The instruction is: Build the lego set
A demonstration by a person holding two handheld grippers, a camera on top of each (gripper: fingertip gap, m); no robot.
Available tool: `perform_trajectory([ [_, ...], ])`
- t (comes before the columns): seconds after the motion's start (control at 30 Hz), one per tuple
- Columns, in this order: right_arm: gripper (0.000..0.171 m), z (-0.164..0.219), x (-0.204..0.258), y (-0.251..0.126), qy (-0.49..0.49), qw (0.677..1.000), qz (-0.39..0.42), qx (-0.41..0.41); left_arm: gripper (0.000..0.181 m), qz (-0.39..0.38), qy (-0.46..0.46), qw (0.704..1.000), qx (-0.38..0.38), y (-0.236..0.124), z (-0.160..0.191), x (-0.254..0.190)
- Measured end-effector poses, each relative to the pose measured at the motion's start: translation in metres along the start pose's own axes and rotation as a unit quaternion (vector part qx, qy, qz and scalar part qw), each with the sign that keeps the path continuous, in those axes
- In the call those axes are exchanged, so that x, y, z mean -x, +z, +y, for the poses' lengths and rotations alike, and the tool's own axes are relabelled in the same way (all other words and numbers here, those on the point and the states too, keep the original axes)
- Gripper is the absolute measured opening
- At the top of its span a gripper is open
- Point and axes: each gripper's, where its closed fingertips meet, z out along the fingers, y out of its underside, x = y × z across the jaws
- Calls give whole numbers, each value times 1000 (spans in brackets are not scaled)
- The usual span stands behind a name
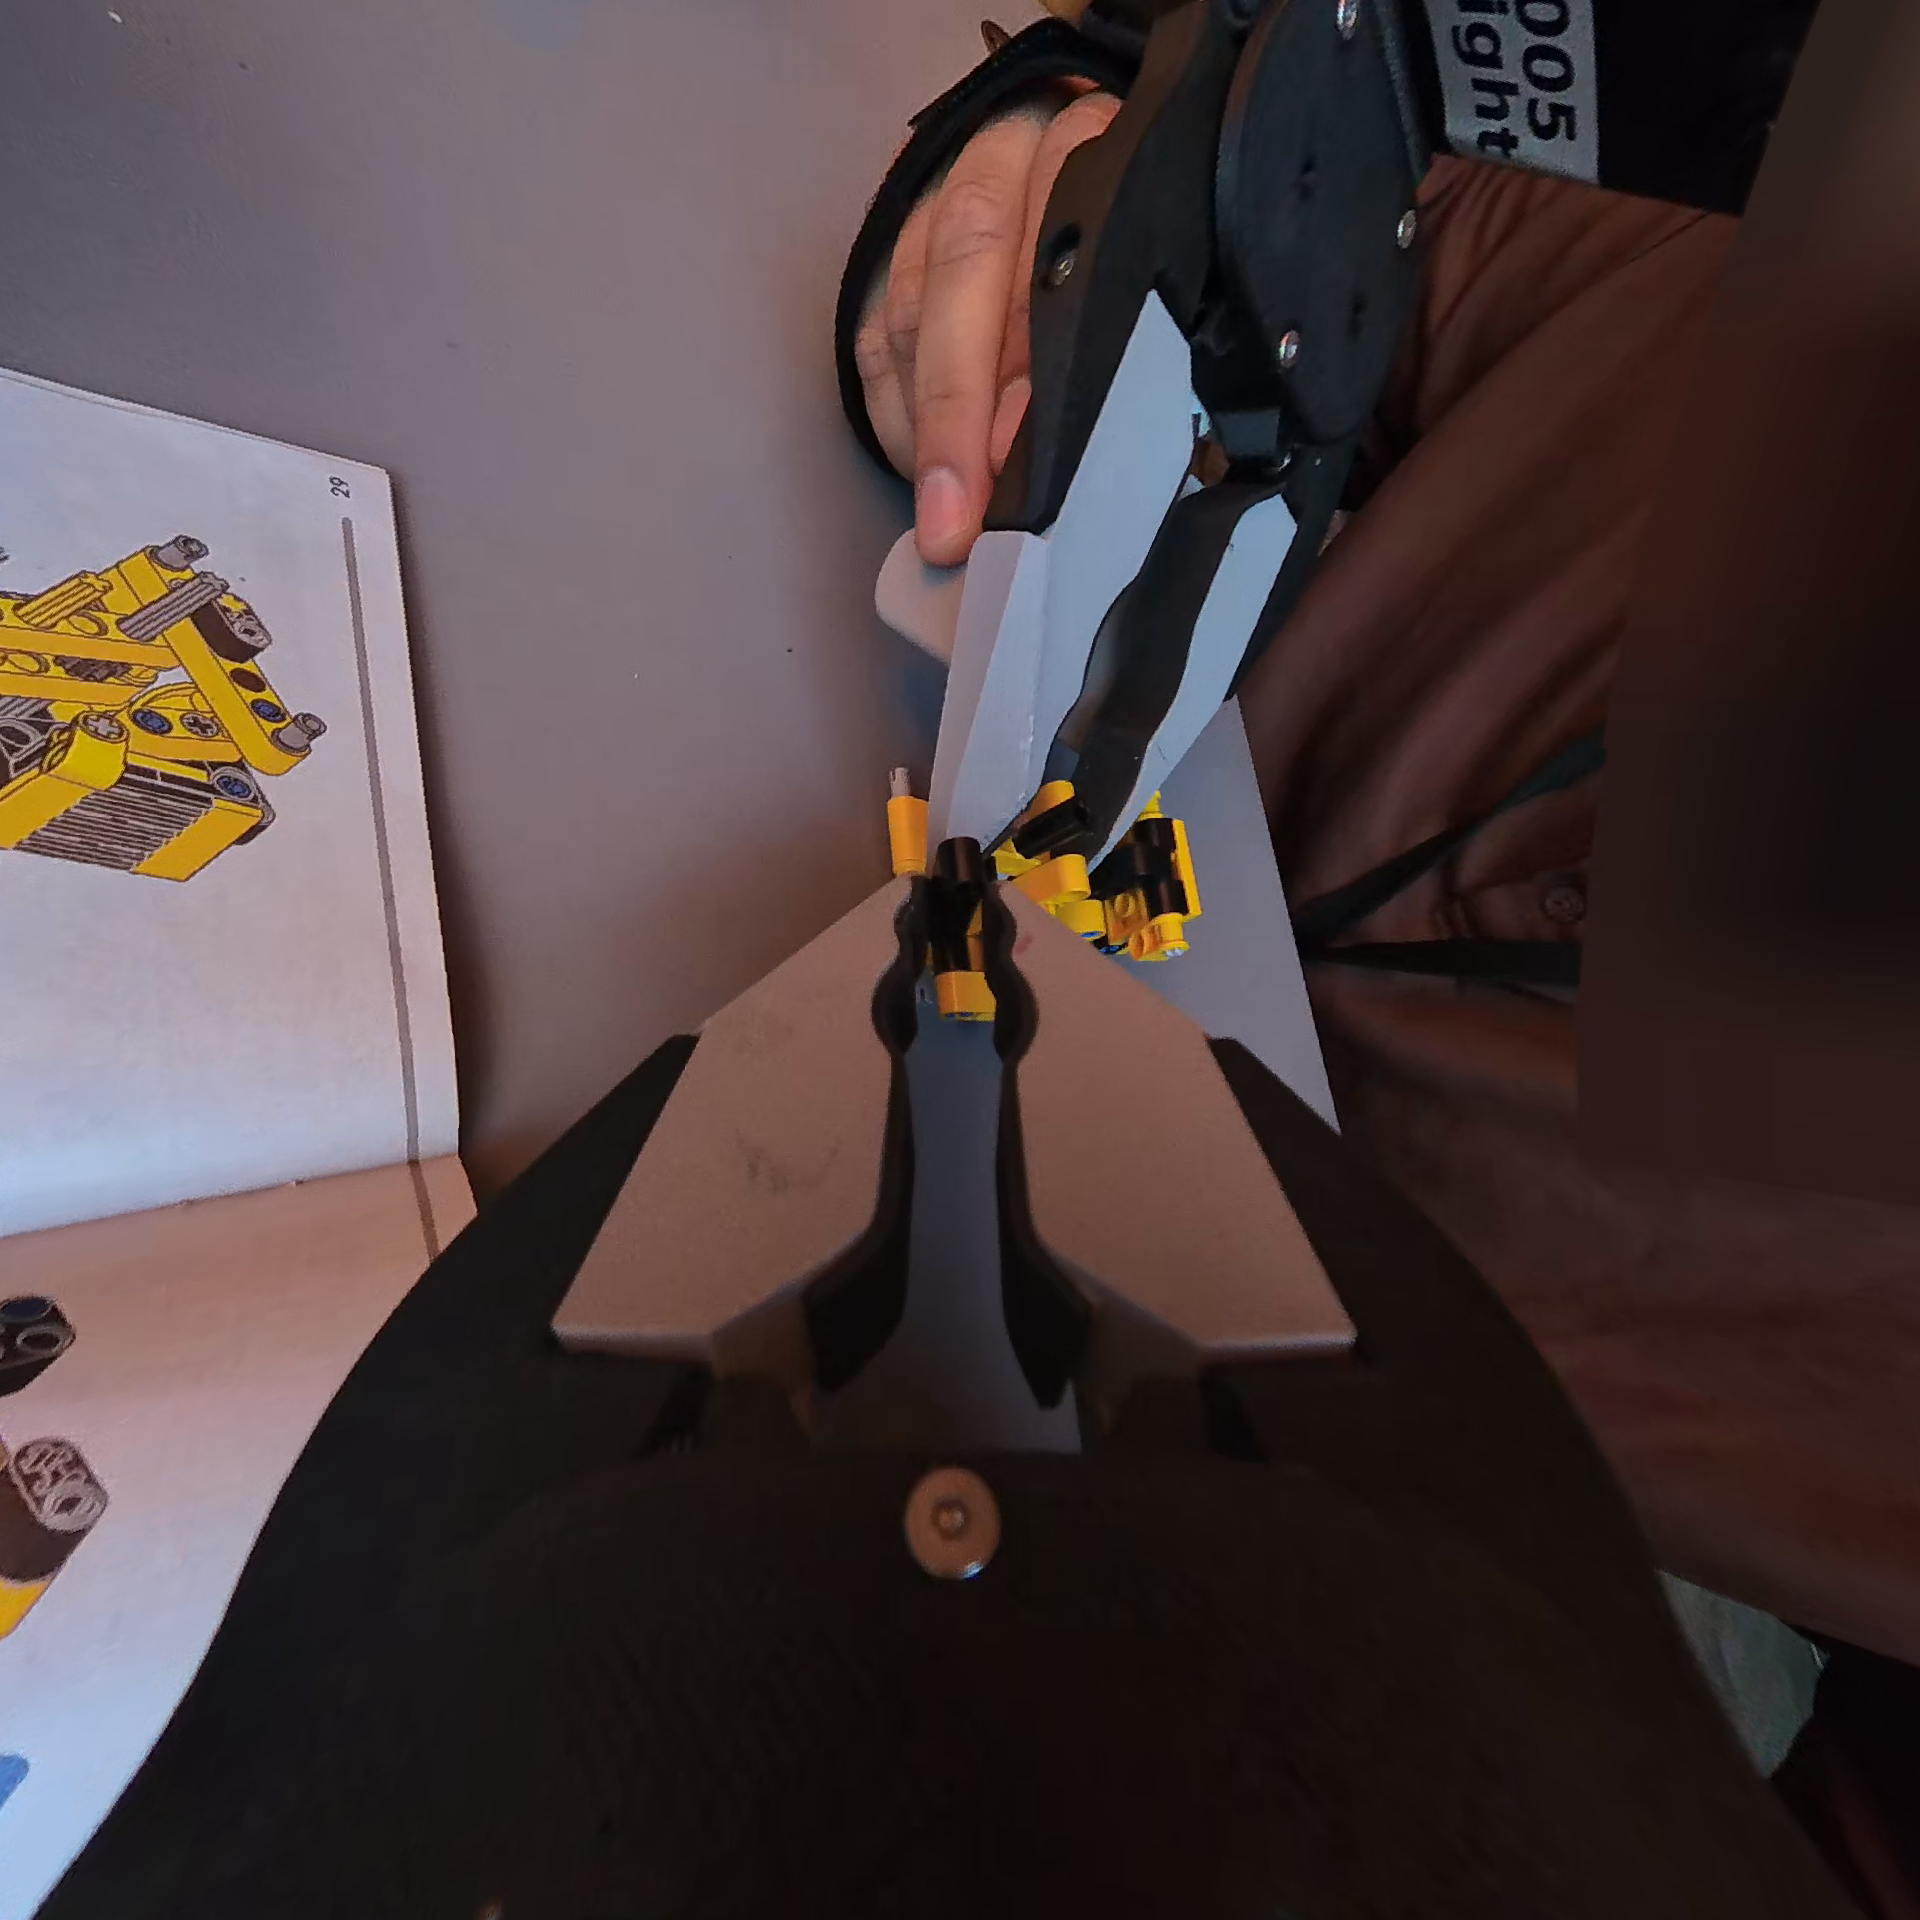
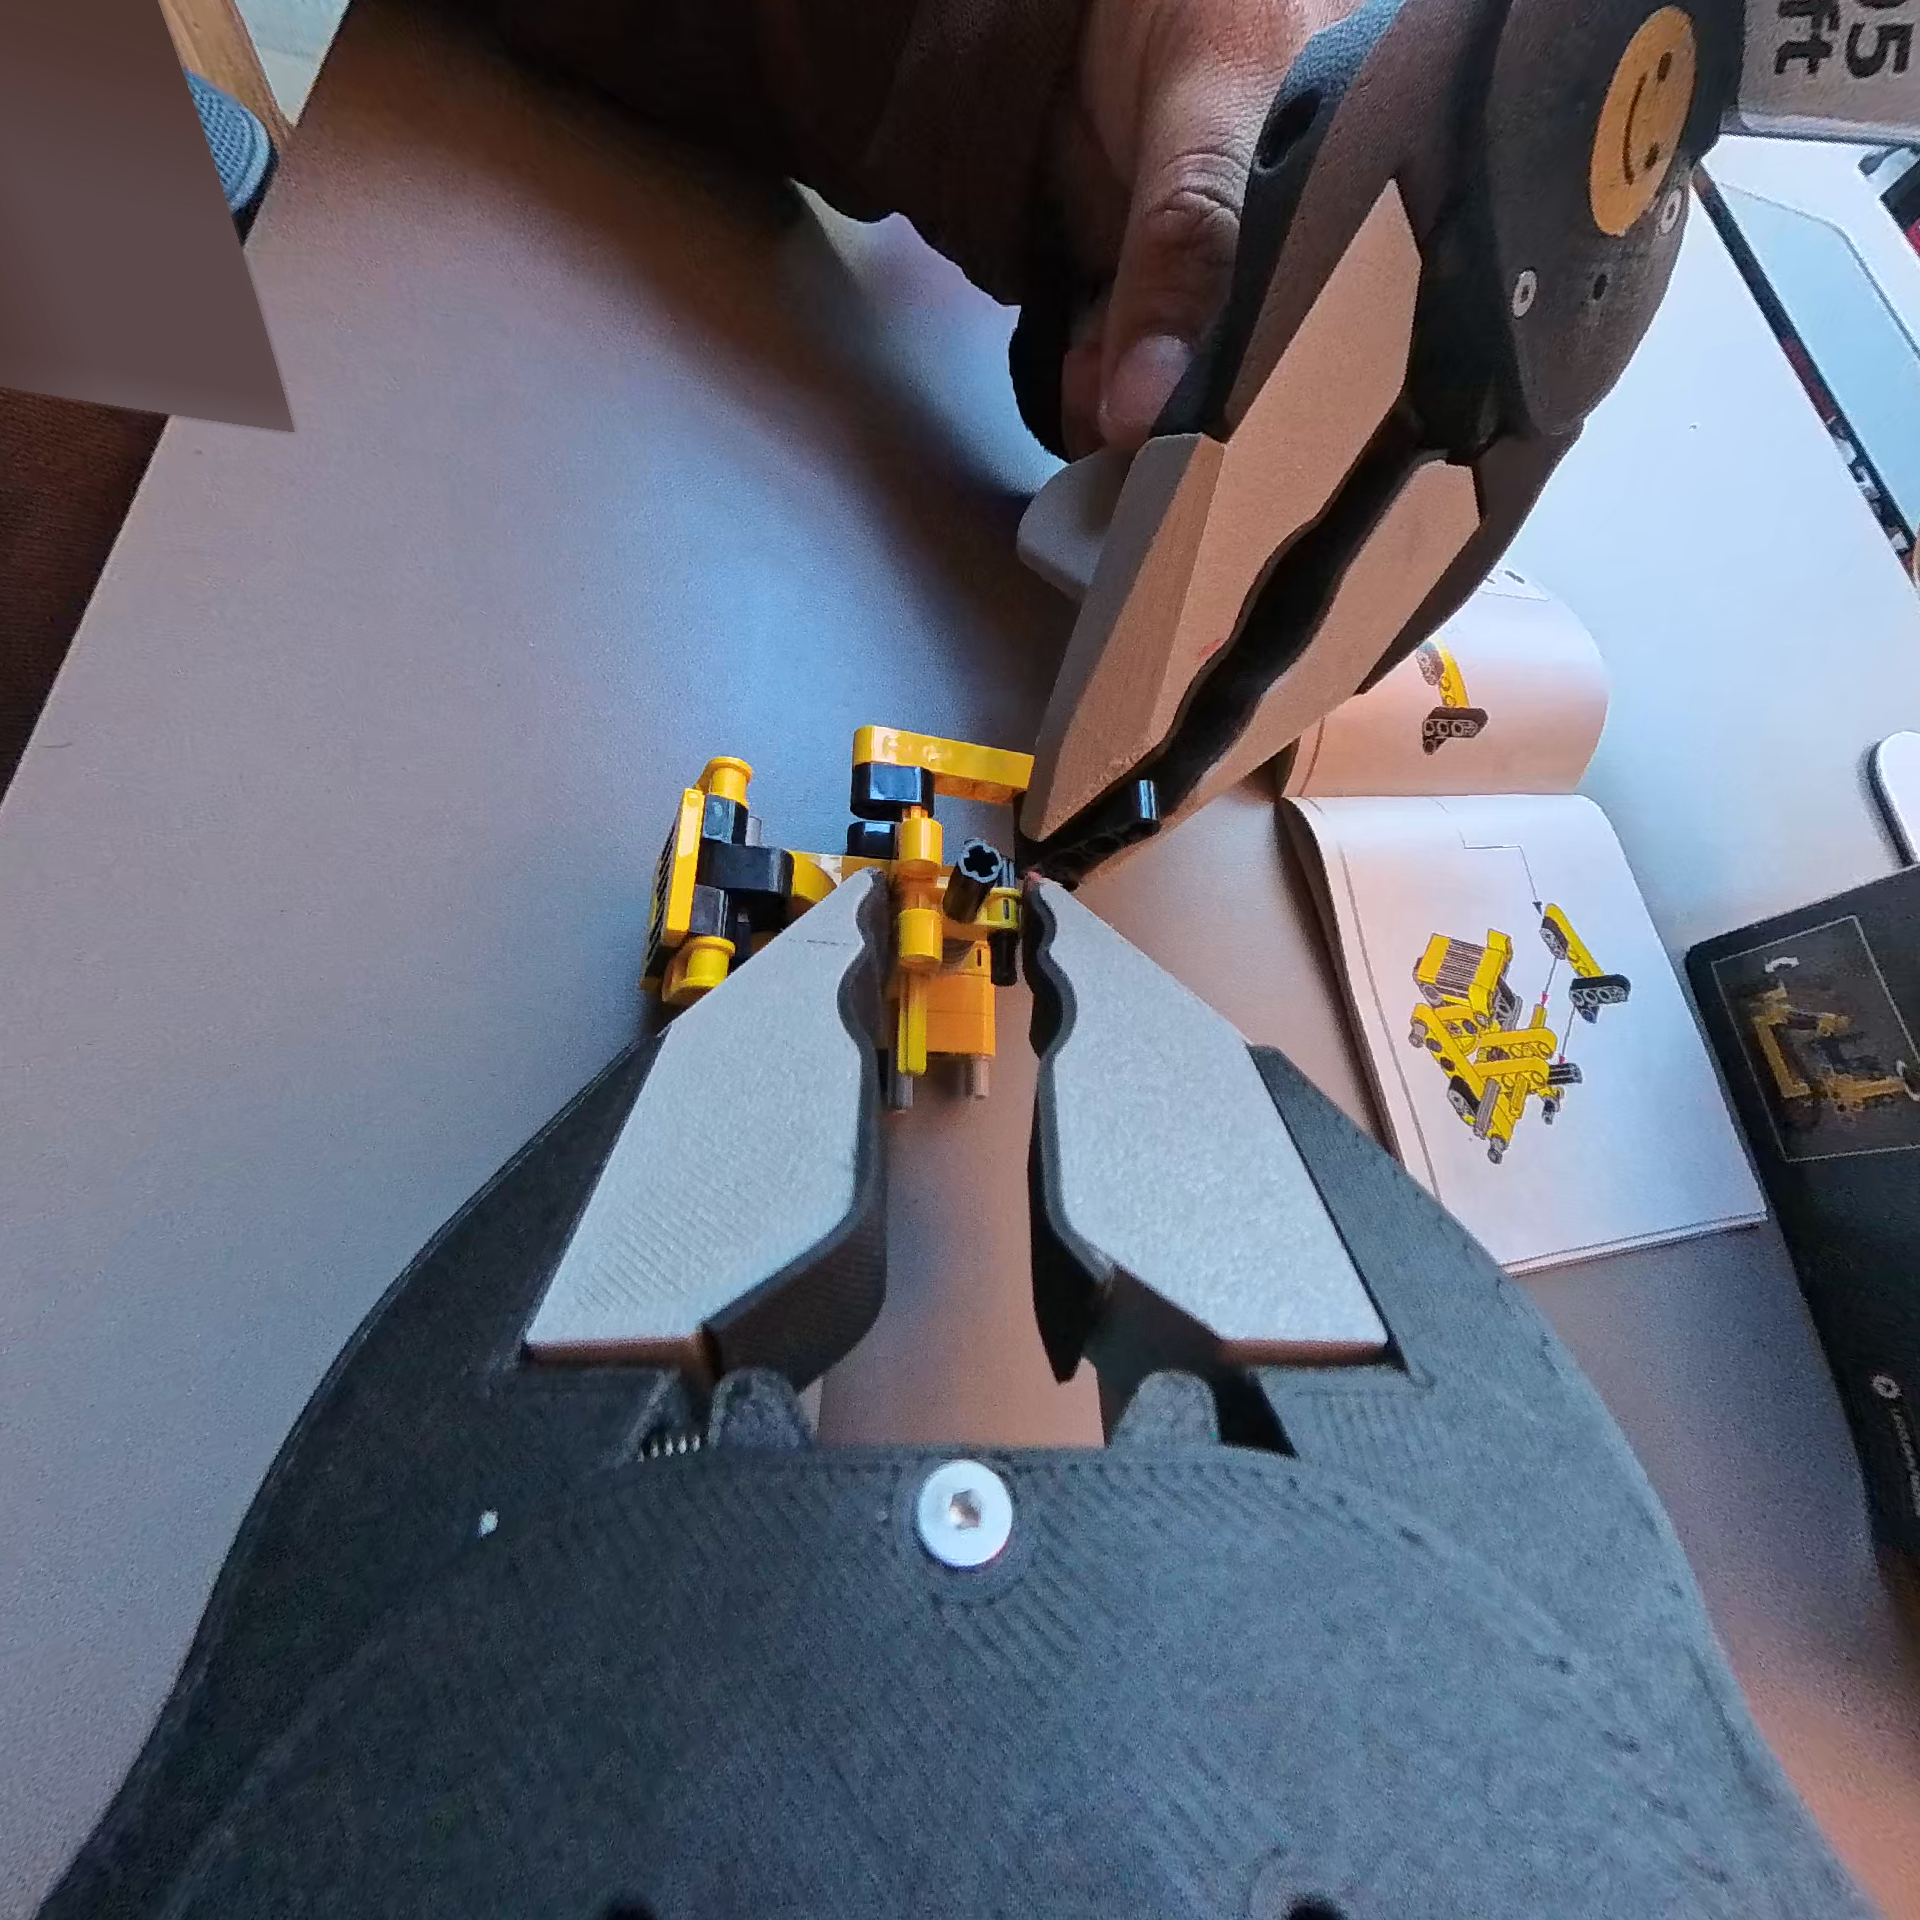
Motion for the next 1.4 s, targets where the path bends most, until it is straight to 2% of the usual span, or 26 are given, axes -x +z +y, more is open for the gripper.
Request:
perform_trajectory([
  [0.27,21,-1,0,0,-3,1000,1,-2,7,-4,9,1000,5,-1,1,-1],
  [0.53,23,-1,1,0,-5,1000,2,-3,7,0,65,998,9,-5,6,-5],
  [0.67,30,4,-1,2,0,1000,7,12,8,11,68,998,3,-6,5,-9],
  [0.77,24,4,-1,1,-3,1000,9,10,9,5,73,997,5,-10,4,-11],
  [1.27,22,6,0,0,6,1000,-1,15,7,-171,137,975,37,-9,-2,-2],
  [1.4,23,6,-1,0,3,1000,2,14,13,-209,141,968,11,-15,-2,-9],
])
